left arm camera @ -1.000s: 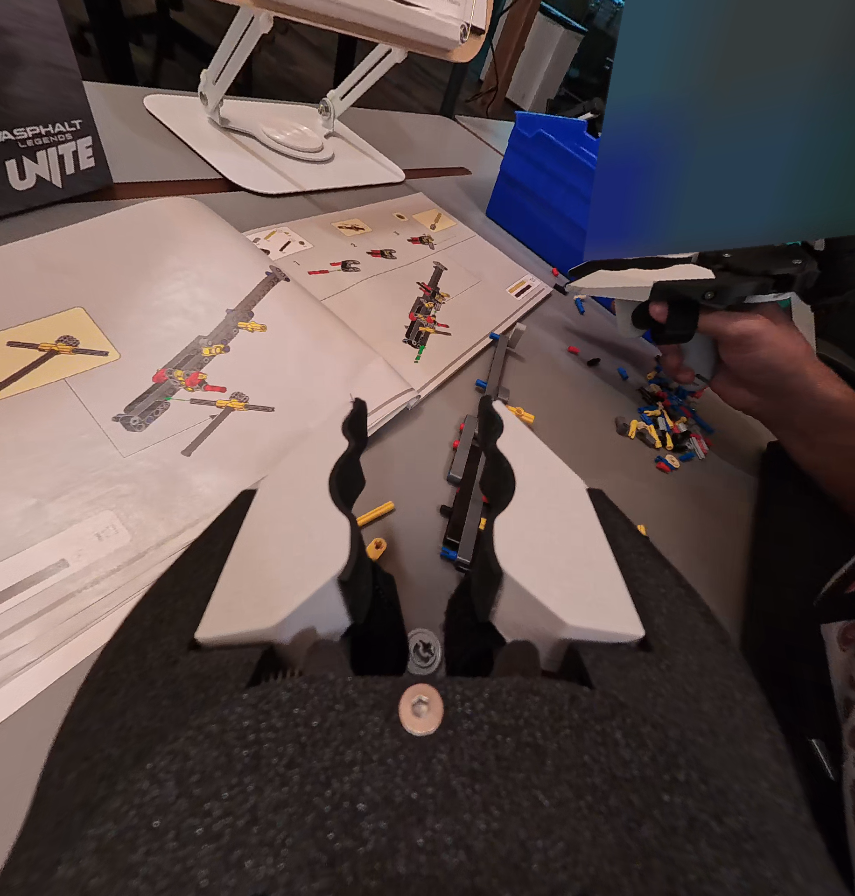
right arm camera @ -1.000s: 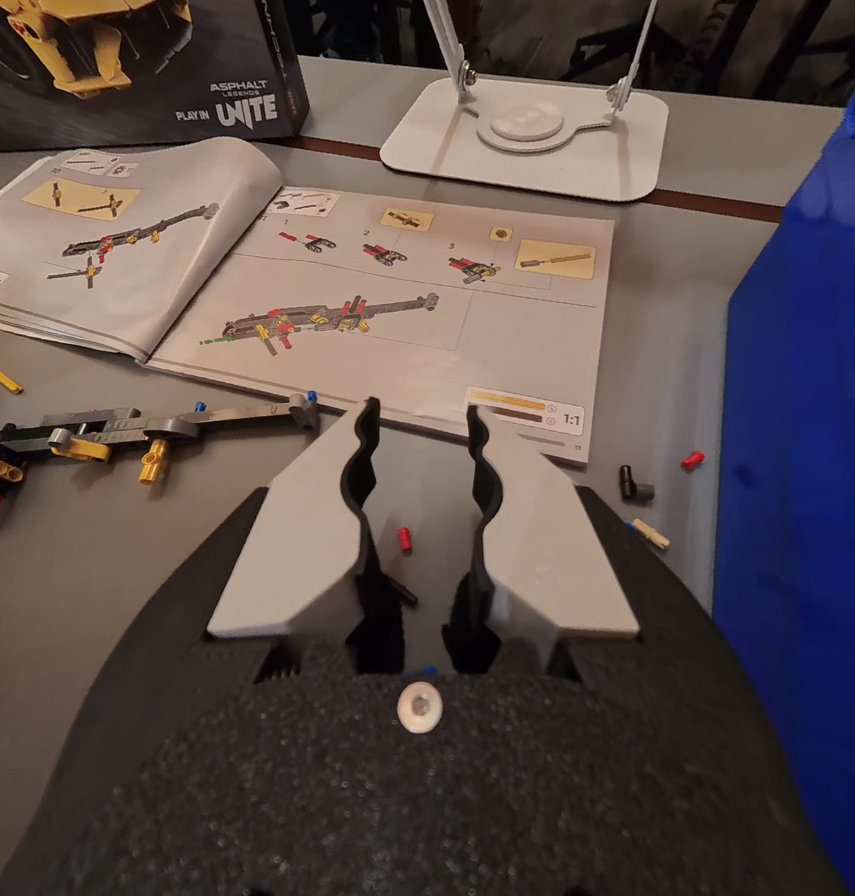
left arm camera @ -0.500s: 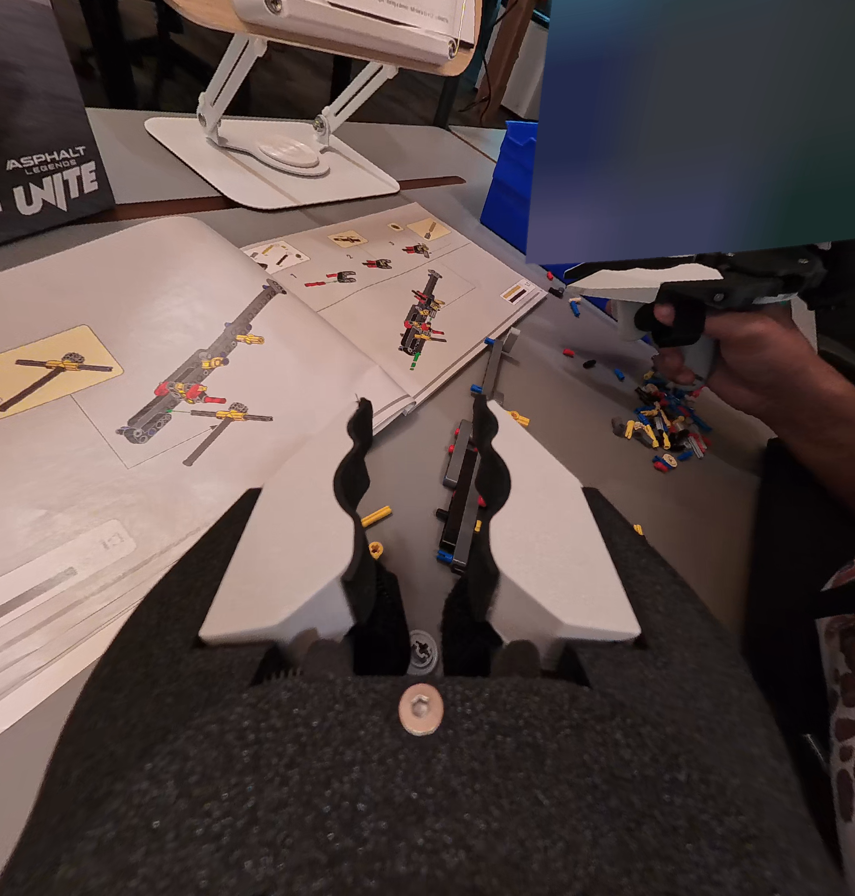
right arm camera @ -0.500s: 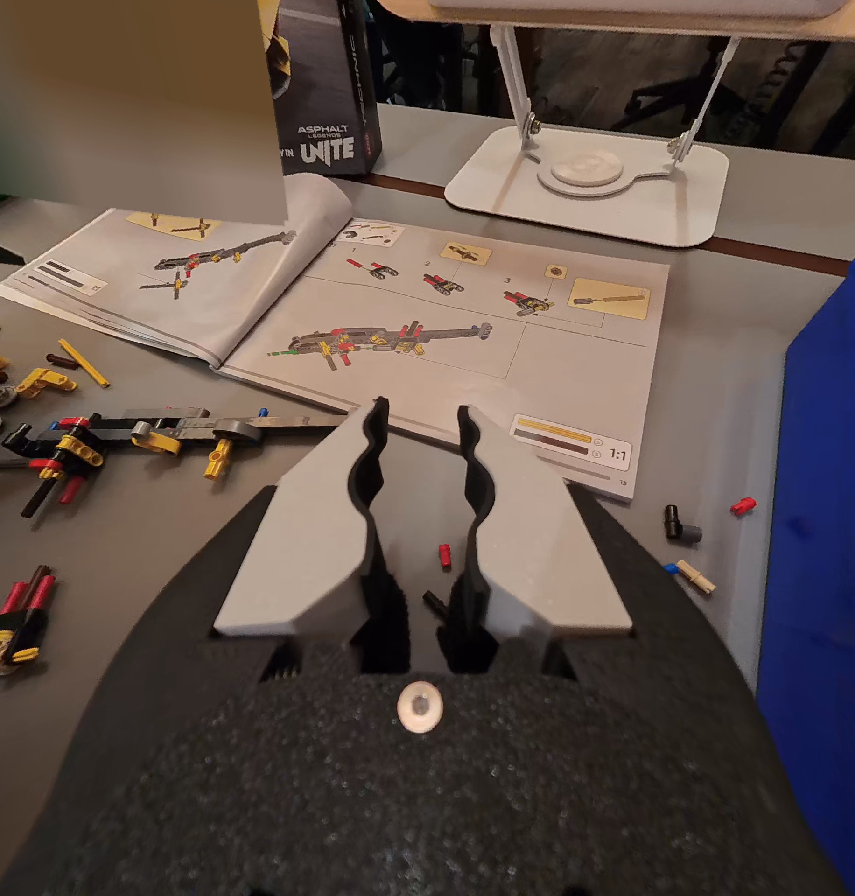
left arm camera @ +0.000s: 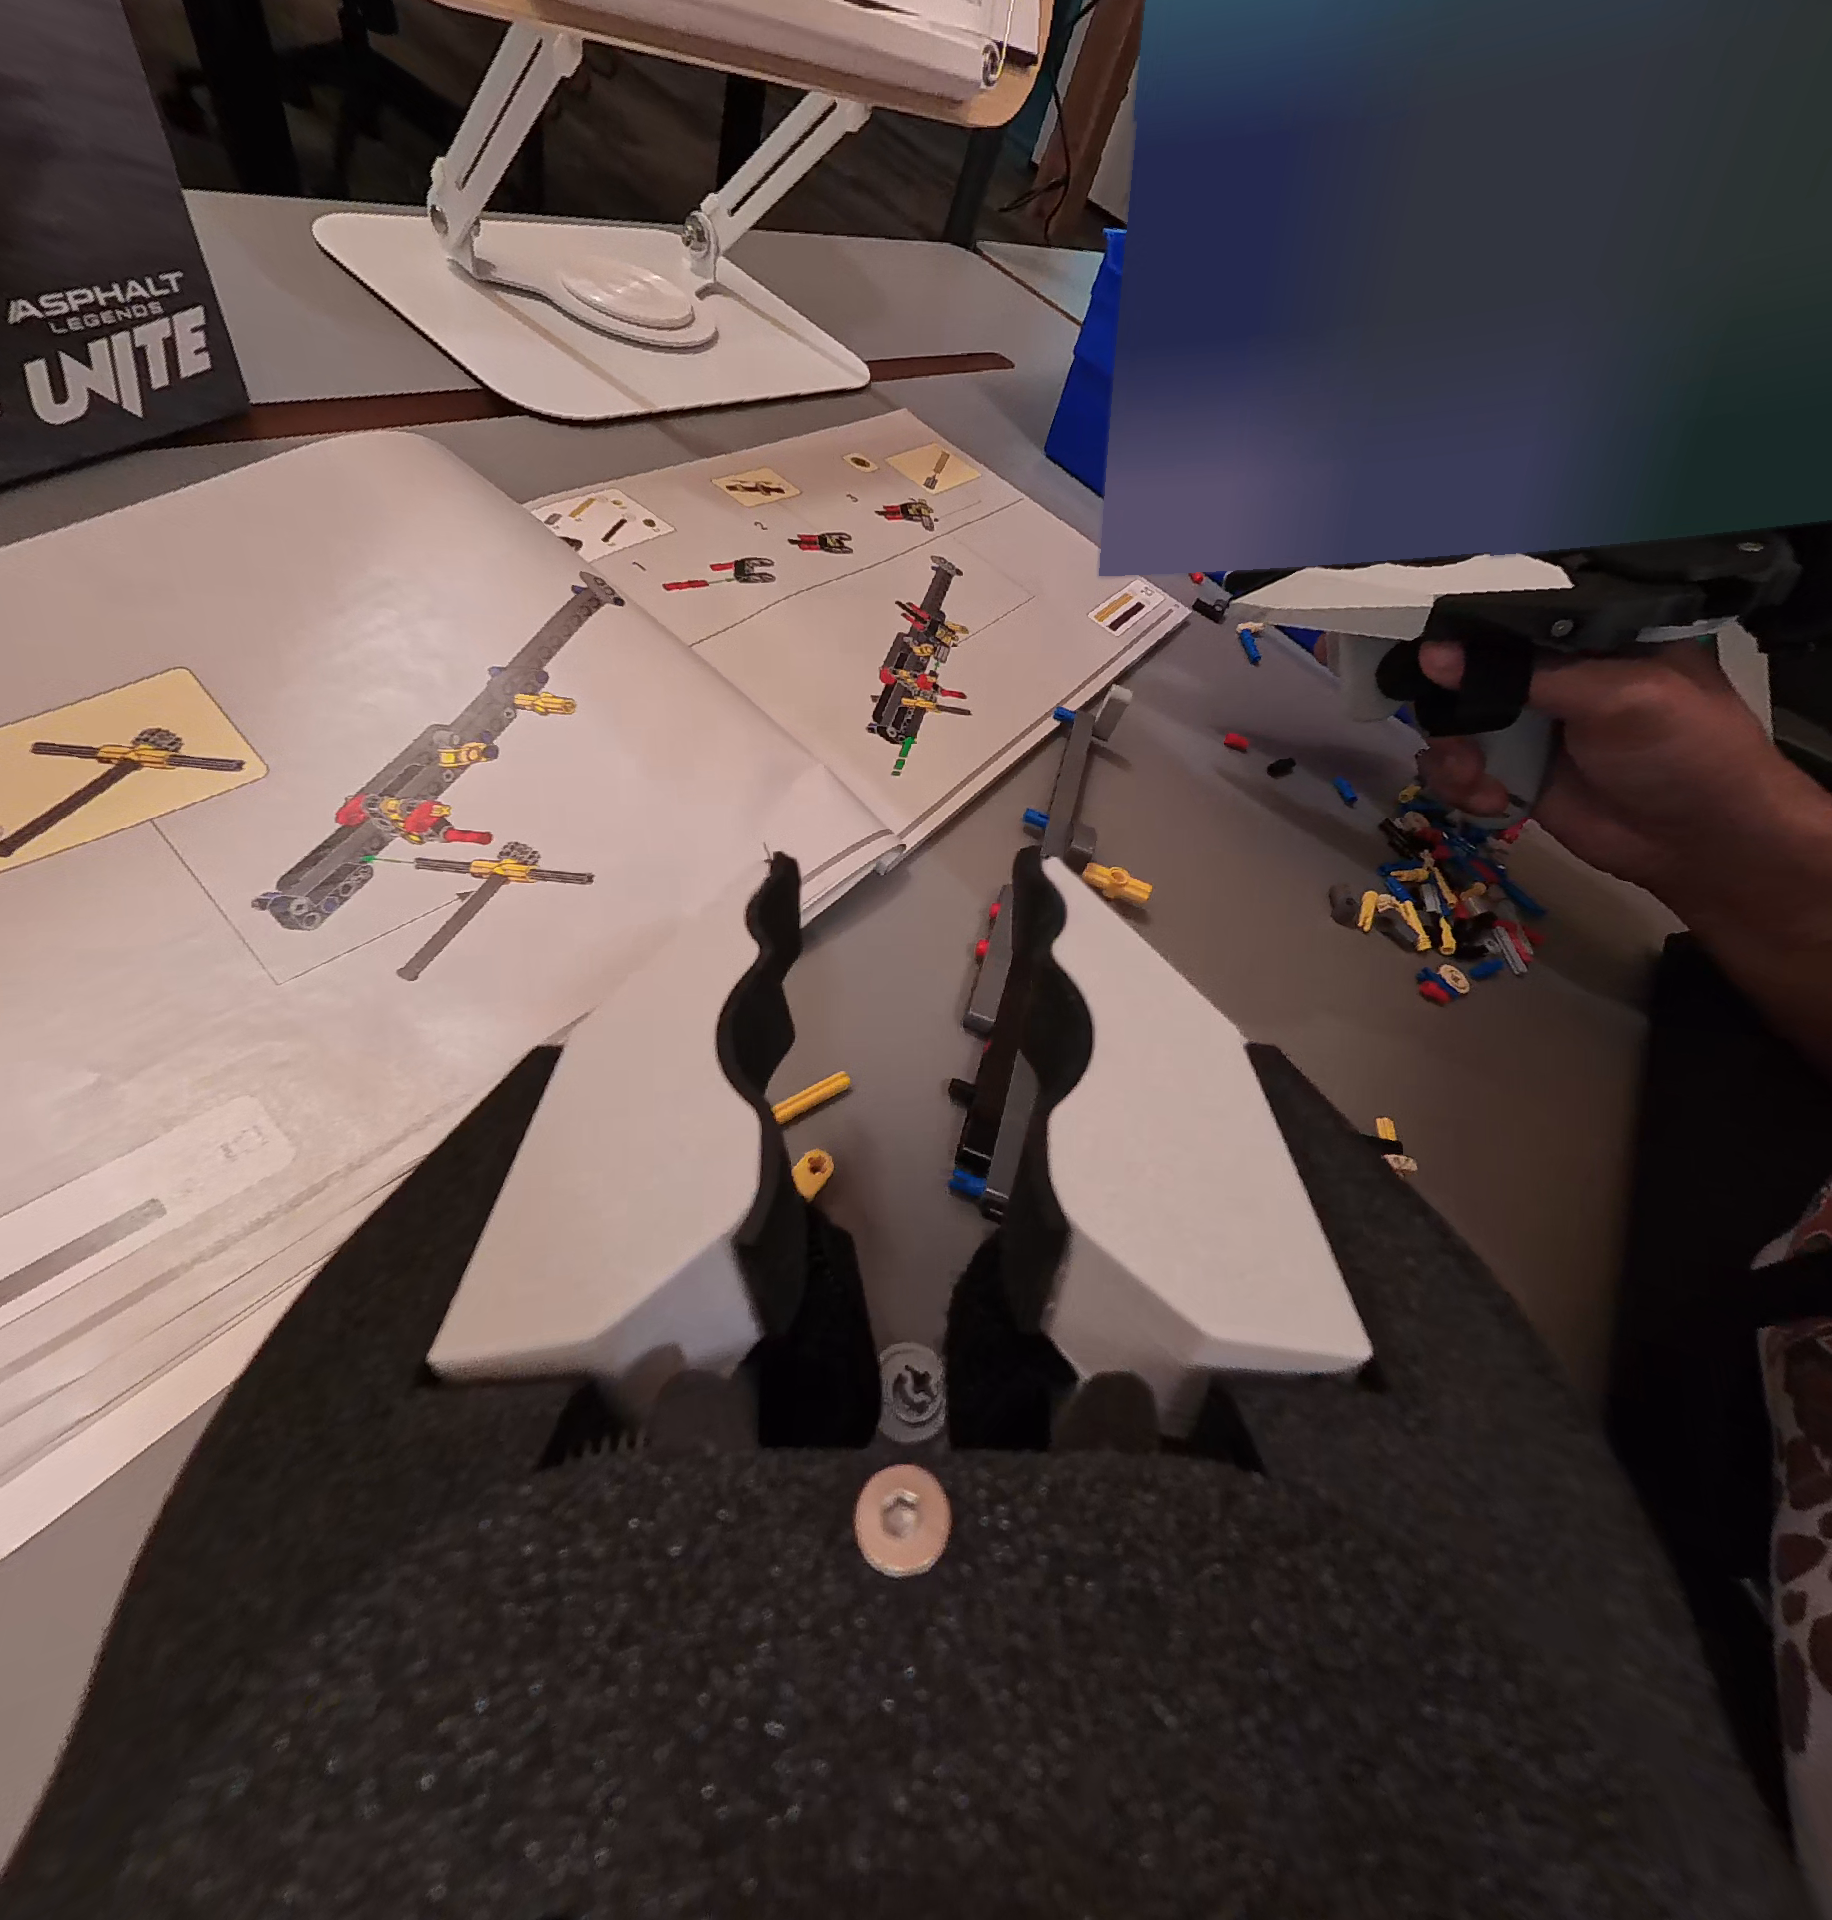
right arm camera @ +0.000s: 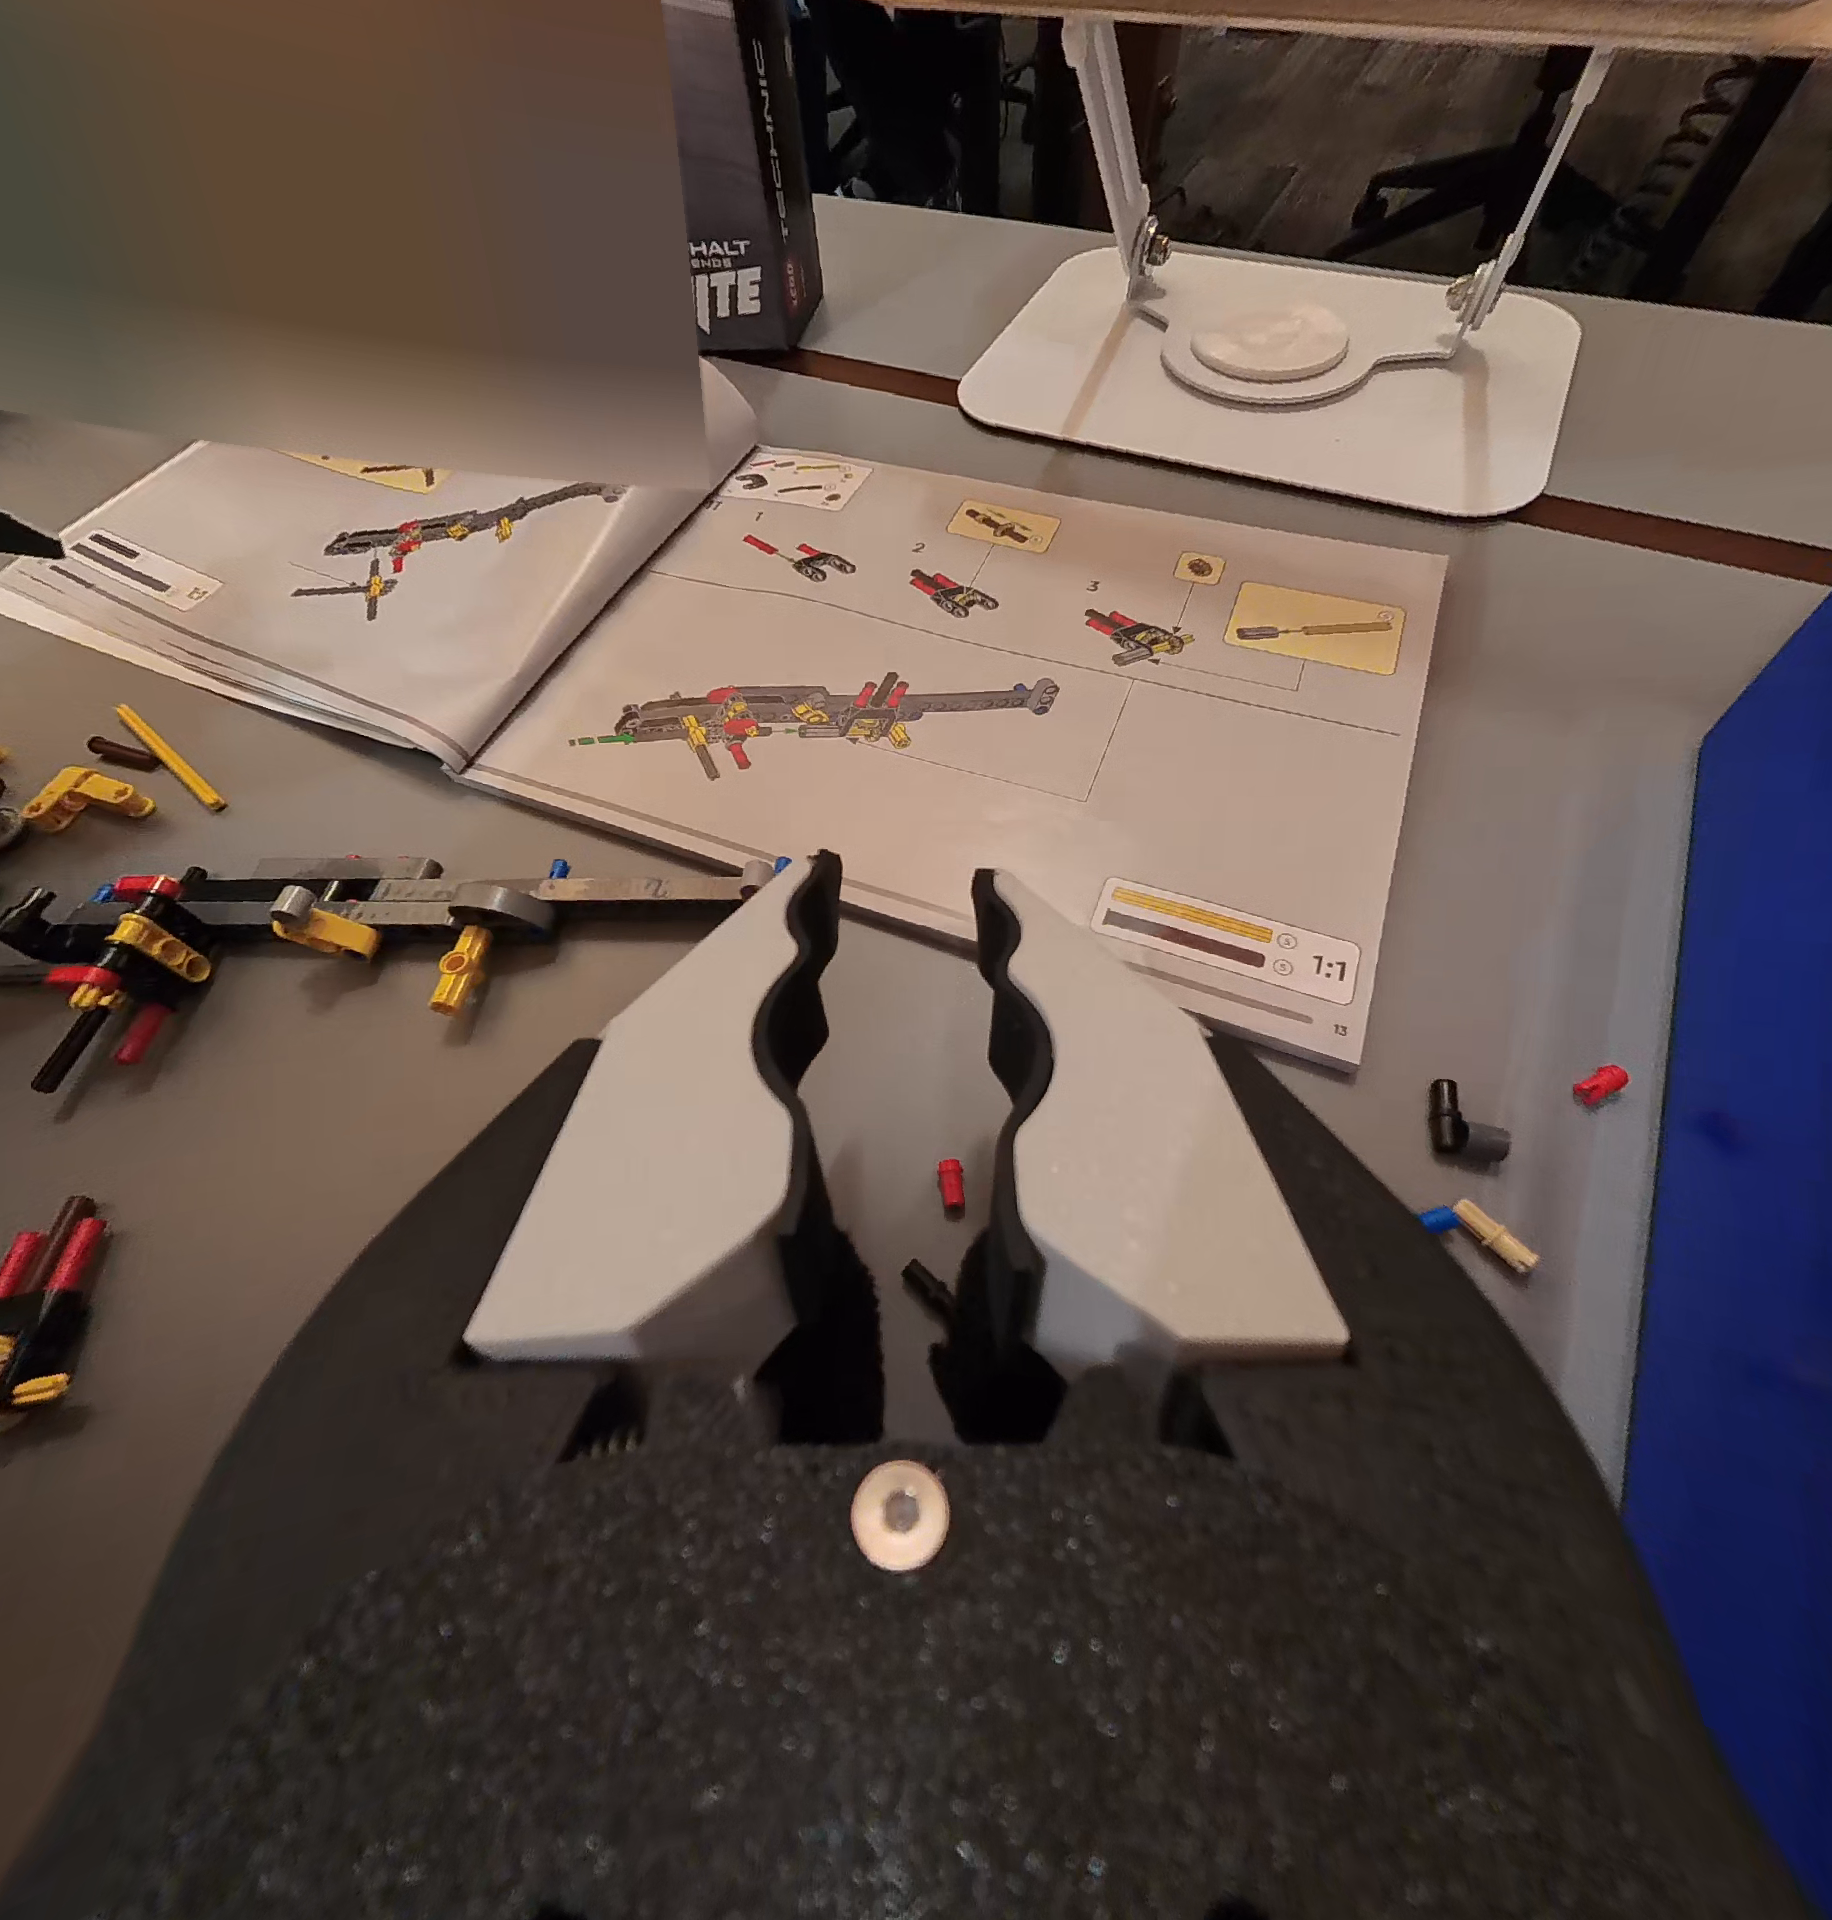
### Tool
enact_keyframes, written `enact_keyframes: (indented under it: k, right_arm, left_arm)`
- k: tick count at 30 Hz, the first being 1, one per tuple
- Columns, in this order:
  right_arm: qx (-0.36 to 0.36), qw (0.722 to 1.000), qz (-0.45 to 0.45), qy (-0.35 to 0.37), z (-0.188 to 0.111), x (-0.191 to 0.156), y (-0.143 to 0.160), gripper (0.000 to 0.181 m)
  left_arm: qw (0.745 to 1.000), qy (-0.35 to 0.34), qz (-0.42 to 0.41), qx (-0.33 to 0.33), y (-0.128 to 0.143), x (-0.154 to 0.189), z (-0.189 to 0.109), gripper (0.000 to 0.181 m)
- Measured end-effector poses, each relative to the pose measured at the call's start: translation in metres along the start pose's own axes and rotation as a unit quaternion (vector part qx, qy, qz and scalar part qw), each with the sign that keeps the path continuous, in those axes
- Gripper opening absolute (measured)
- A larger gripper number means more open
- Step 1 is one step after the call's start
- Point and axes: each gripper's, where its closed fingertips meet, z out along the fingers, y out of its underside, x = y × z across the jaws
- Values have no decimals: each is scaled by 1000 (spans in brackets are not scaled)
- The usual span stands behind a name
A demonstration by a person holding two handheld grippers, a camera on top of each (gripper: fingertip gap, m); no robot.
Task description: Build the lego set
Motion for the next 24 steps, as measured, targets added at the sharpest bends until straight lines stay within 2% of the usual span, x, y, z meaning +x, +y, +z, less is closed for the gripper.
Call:
enact_keyframes:
  k: [17,24]
  right_arm:
    - [-1,1000,-7,-6,0,-4,0,23]
    - [8,999,-36,-3,-2,-11,-5,22]
  left_arm:
    - [1000,-9,11,-5,2,-2,1,39]
    - [999,-19,46,11,-8,7,-7,38]
